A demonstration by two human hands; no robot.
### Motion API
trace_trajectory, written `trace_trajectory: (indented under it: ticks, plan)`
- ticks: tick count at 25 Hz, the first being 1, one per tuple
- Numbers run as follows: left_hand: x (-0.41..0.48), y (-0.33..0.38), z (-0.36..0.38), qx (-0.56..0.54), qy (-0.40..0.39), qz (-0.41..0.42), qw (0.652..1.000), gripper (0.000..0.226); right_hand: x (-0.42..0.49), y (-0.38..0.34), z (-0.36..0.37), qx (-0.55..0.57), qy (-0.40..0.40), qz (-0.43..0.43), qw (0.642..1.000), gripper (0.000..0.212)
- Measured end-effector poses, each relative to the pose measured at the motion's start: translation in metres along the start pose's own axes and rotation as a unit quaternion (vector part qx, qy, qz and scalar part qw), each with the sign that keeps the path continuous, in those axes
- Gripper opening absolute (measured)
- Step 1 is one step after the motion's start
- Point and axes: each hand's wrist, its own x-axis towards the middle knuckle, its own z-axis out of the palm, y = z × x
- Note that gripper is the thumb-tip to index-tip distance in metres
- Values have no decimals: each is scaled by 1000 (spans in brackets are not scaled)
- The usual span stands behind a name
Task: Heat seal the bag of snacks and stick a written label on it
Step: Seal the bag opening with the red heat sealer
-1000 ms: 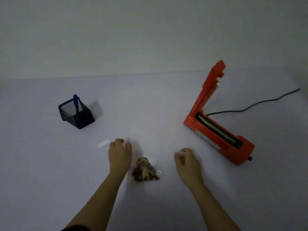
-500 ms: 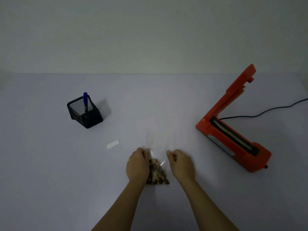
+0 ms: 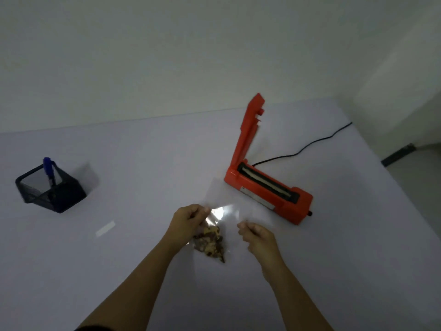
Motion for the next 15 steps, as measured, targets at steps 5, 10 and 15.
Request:
trace_trajectory:
  ticks: [5,10,15]
  plan:
    - [14,18,44,-65,-61,-3,996,33,-2,-11,-48,22,31,0,999,11]
    - [17,30,67,-80,-60,3,995,39,2,-13,-71,19,60,-13,998,13]
    - [27,36,78,-52,-28,5,998,39,7,-12,-81,23,68,-36,997,9]
